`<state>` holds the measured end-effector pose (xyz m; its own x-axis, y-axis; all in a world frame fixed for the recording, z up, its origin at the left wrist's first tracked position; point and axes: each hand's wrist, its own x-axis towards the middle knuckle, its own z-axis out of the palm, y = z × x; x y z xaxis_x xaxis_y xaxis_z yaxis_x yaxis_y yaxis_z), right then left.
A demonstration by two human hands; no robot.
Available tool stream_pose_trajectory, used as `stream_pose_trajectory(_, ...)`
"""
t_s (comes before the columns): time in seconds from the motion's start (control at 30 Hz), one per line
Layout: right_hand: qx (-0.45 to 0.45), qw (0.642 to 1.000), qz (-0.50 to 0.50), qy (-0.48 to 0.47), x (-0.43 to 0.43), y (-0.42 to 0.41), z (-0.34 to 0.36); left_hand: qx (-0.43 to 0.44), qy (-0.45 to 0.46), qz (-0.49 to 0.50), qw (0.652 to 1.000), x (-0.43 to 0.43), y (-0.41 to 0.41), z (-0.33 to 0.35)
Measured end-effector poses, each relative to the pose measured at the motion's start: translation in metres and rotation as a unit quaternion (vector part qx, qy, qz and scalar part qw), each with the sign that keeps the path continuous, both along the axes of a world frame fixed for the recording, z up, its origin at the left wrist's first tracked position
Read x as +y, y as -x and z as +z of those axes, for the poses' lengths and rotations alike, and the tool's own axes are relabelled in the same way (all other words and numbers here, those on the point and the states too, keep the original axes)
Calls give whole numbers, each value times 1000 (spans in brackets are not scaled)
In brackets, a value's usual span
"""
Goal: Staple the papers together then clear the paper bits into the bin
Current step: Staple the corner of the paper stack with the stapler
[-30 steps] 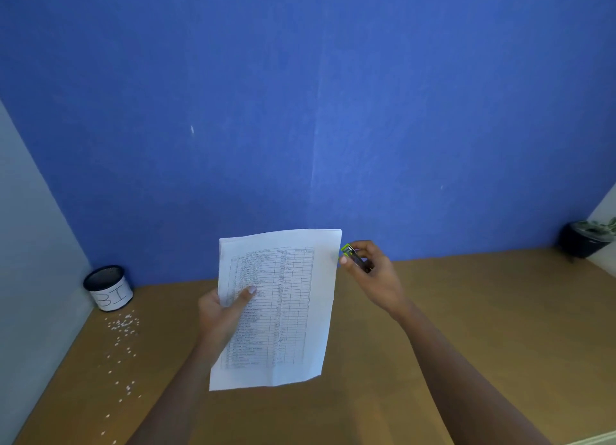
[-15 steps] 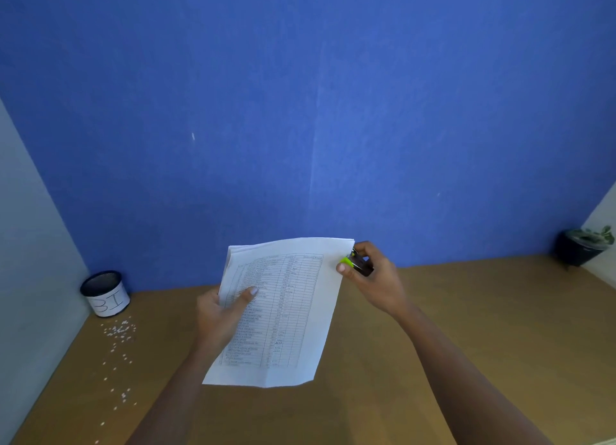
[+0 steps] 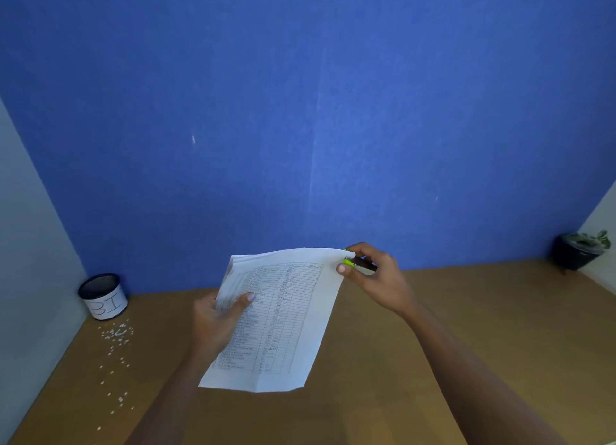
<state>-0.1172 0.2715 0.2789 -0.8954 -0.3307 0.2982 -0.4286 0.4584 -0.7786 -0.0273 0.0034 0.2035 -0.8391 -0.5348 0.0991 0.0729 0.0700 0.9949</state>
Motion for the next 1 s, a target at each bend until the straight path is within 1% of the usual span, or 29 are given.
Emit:
stream_pose_trajectory(0.3,8,998,1,-56,-1,2,4,6,4,4,1000,0,1,1)
stream_pose_trajectory(0.5,50,992,-20,-113,-2,2,7,3,-1,-1,1000,-3,2,0)
stream_pose_trajectory(0.67,95,989,-13,-117,-6,4,5,18,0,-3,1000,-3,3,3)
stream_pose_trajectory(0.9,135,984,-70,-95,-11,6,0,35,7,-10,999,-2,8,5)
stream_pose_trajectory(1.0,137,983,-78,-93,-12,8,-2,40,8,-7,999,-2,11,5)
